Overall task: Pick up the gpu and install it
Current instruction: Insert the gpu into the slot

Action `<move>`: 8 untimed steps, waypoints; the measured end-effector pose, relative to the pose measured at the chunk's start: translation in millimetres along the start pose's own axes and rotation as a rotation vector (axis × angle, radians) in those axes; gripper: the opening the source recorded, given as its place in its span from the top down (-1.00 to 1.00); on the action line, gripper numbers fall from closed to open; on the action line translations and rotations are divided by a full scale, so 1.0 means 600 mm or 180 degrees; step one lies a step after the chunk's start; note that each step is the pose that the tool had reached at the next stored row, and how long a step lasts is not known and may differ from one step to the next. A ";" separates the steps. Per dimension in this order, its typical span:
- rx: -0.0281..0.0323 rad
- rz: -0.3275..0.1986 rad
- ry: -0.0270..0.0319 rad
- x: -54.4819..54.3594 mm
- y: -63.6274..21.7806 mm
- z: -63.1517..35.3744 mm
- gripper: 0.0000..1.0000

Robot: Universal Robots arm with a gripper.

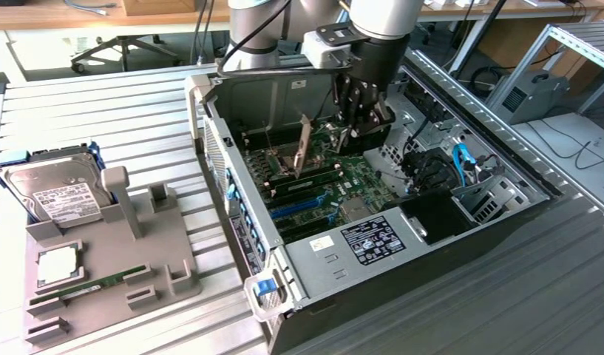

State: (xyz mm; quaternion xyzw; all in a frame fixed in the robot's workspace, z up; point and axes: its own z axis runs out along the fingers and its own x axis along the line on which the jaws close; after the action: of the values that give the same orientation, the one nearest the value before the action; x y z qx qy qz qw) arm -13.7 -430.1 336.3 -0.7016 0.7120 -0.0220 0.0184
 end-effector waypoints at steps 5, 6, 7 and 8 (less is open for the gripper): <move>0.0000 0.0000 0.0000 0.002 0.000 0.002 0.47; 0.0000 0.0000 0.0000 0.002 0.000 0.002 0.47; 0.0000 0.0000 0.0000 0.003 0.000 0.002 0.47; 0.0000 0.0000 0.0000 0.003 0.000 0.002 0.47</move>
State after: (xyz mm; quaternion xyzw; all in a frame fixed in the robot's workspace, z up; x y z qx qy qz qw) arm -13.7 -431.9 334.9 -0.7016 0.7120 -0.0220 0.0185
